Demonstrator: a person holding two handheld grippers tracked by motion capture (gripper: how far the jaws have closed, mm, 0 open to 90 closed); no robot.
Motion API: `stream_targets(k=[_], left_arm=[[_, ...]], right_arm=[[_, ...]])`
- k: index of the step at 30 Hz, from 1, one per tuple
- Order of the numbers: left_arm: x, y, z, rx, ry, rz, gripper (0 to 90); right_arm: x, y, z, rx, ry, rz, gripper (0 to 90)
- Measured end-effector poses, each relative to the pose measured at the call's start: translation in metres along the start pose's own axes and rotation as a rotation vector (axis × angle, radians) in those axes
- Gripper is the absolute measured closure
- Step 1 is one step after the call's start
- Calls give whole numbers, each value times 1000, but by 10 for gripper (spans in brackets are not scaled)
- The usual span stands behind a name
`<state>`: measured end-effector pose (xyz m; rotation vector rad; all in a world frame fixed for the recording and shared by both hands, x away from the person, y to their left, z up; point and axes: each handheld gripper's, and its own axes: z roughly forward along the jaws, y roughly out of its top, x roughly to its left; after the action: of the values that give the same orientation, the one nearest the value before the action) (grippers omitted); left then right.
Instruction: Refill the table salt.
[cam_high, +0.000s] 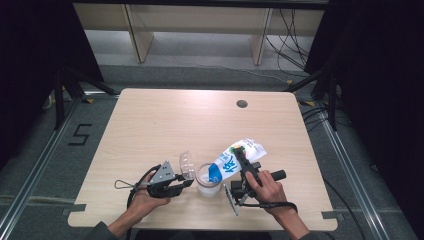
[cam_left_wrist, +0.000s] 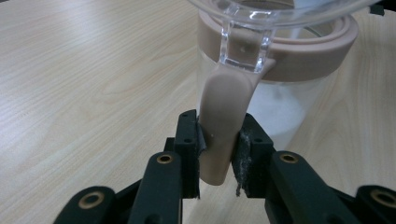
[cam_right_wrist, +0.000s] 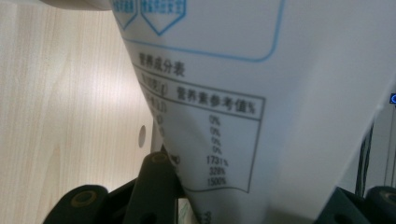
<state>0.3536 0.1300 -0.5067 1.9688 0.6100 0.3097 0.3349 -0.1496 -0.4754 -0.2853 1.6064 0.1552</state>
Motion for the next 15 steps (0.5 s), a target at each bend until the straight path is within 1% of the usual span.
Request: stream_targets(k=[3, 4, 6, 7, 8, 9, 10, 11, 14, 15], left_arm=[[0, 0, 0, -1, -1, 0, 727], [0, 0, 0, 5, 3, 6, 727], [0, 0, 0, 4, 2, 6, 727], [0, 0, 0, 3, 2, 5, 727], [1, 0, -1, 10, 5, 15, 727], [1, 0, 0, 13, 5, 10, 727], [1, 0, -1, 15, 7, 18, 727], [0, 0, 0, 3, 2, 5, 727], [0, 0, 0, 3, 2, 3, 727], [0, 0, 0, 2, 0, 4, 727]], right_arm=[[0, 0, 0, 0, 1, -2, 697], [0, 0, 0, -1, 1, 1, 697], [-1, 0, 0, -5, 1, -11, 698], [-2, 1, -1, 9, 19, -18, 698], [-2, 0, 0, -6, 5, -23, 699], [0, 0, 0, -1, 2, -3, 699], [0, 0, 0, 0, 1, 2, 699], [0, 0, 0, -1, 1, -2, 700], [0, 0, 0, 1, 2, 2, 700], [0, 0, 0, -2, 1, -5, 701]])
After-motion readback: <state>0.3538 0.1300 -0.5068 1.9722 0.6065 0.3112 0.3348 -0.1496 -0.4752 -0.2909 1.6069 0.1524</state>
